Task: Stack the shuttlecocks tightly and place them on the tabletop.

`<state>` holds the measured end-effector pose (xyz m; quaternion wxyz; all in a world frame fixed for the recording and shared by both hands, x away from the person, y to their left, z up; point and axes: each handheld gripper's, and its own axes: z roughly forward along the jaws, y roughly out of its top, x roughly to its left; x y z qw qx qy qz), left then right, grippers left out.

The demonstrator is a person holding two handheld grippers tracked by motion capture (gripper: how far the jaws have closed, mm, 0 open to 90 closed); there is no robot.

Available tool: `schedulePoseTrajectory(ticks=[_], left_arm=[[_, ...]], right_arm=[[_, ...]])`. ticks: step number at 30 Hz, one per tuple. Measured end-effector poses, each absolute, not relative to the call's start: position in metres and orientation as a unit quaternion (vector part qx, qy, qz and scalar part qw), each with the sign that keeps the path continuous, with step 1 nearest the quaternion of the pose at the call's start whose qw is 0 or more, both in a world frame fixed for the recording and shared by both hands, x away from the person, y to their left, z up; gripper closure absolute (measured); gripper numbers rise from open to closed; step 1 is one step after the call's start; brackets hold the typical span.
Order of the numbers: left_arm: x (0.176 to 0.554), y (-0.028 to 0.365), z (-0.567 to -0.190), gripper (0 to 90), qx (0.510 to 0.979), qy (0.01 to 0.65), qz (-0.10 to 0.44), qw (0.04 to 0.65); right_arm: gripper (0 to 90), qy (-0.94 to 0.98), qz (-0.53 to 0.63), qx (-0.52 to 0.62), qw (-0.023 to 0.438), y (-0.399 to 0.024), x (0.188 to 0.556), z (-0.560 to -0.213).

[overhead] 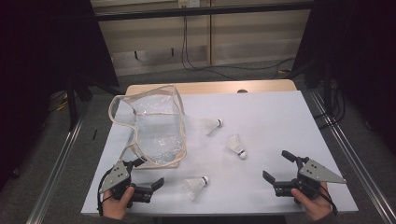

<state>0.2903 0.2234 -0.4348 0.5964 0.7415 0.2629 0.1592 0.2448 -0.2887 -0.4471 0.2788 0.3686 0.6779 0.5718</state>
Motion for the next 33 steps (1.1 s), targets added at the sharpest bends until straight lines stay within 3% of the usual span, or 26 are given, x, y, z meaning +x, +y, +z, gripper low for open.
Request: schedulePoseTrajectory(ticks=[33], left_arm=[[0.2861,0.2135,-0.4360,1.4,0.758,0.244,0.134,0.590]], right_arm=[[0.1,0.677,0.572,0.367,0.282,-0.2892,0.2452,-0.4462]])
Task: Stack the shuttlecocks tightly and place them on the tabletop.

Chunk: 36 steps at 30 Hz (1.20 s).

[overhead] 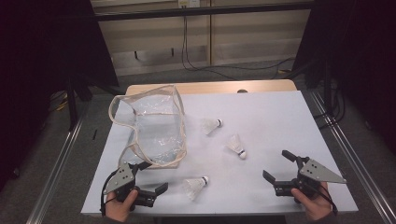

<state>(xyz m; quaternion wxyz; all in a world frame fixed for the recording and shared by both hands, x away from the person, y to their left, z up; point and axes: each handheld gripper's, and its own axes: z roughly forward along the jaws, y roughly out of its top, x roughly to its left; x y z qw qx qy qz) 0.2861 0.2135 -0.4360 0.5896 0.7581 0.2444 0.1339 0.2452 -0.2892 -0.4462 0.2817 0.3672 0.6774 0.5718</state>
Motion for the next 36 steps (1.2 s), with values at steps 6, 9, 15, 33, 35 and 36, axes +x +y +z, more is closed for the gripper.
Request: schedulePoseTrajectory(ticks=[6,9,15,33,35,36], left_arm=[[0.2860,0.2129,-0.4355,1.3,0.758,0.243,0.135,0.590],[0.2860,0.2127,-0.4352,1.3,0.759,0.243,0.136,0.589],[0.2855,0.2117,-0.4350,1.2,0.759,0.242,0.132,0.590],[0.2863,0.2103,-0.4375,3.4,0.769,0.242,0.114,0.580],[0.2866,0.2096,-0.4377,3.7,0.771,0.240,0.114,0.579],[0.2875,0.2088,-0.4376,3.7,0.771,0.238,0.111,0.580]], right_arm=[[0.1,0.678,0.571,0.368,0.280,-0.2892,0.2457,-0.4467],[0.1,0.678,0.572,0.366,0.282,-0.2893,0.2455,-0.4462],[0.2,0.678,0.573,0.366,0.281,-0.2893,0.2456,-0.4460],[0.2,0.679,0.572,0.366,0.279,-0.2883,0.2467,-0.4465],[0.2,0.680,0.571,0.365,0.280,-0.2882,0.2467,-0.4465],[0.2,0.679,0.571,0.365,0.280,-0.2884,0.2465,-0.4463]])
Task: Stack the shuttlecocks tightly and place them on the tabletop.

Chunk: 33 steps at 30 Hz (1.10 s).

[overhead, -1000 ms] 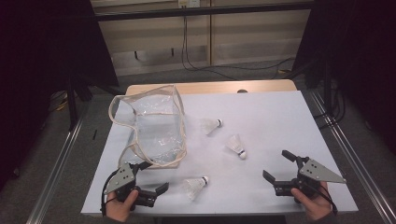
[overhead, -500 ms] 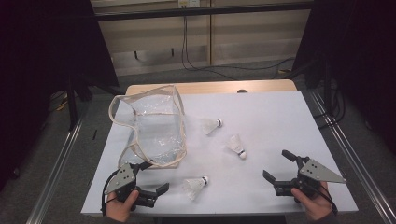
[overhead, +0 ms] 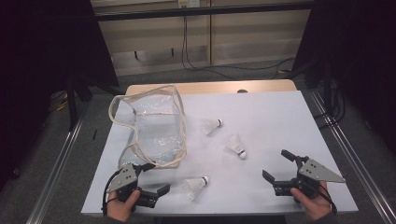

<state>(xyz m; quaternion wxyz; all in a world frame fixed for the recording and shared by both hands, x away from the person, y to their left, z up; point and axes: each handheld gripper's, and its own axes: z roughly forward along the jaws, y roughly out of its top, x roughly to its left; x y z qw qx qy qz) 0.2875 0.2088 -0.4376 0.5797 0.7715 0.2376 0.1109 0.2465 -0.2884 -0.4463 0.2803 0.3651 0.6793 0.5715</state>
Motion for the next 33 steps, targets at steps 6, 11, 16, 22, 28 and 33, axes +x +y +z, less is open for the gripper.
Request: schedulePoseTrajectory(ticks=[6,11,16,22,28,33], left_arm=[[0.288,0.206,-0.438,3.5,0.772,0.237,0.108,0.580],[0.288,0.203,-0.438,3.3,0.772,0.236,0.101,0.582],[0.289,0.201,-0.438,3.3,0.776,0.233,0.097,0.578],[0.288,0.198,-0.438,3.0,0.775,0.236,0.095,0.579],[0.286,0.194,-0.438,2.1,0.780,0.234,0.088,0.574],[0.286,0.193,-0.439,2.6,0.781,0.236,0.082,0.573]], right_arm=[[0.2,0.678,0.573,0.365,0.280,-0.289,0.247,-0.446],[0.3,0.679,0.571,0.365,0.282,-0.289,0.247,-0.446],[0.3,0.678,0.572,0.365,0.282,-0.289,0.247,-0.446],[0.4,0.678,0.572,0.366,0.282,-0.288,0.247,-0.446],[0.4,0.679,0.572,0.364,0.282,-0.288,0.247,-0.446],[0.4,0.678,0.572,0.366,0.283,-0.289,0.247,-0.446]])
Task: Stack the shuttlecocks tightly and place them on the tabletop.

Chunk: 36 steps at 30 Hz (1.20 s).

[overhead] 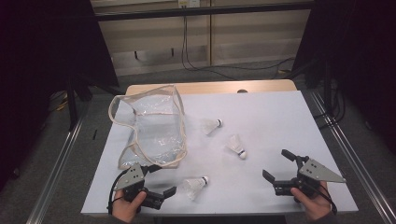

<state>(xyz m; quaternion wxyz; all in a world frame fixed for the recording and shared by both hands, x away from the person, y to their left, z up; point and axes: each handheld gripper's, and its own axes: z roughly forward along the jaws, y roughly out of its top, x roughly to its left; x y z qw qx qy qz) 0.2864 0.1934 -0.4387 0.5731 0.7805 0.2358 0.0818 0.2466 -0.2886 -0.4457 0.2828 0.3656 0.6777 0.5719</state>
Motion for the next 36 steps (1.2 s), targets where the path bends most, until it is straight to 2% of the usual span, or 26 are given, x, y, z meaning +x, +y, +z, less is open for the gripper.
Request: schedulePoseTrajectory(ticks=[24,36], left_arm=[[0.286,0.178,-0.438,3.0,0.785,0.241,0.059,0.567],[0.285,0.167,-0.439,6.2,0.796,0.232,0.054,0.556]], right_arm=[[0.4,0.676,0.574,0.363,0.287,-0.289,0.246,-0.444],[0.4,0.675,0.574,0.362,0.289,-0.289,0.246,-0.444]])
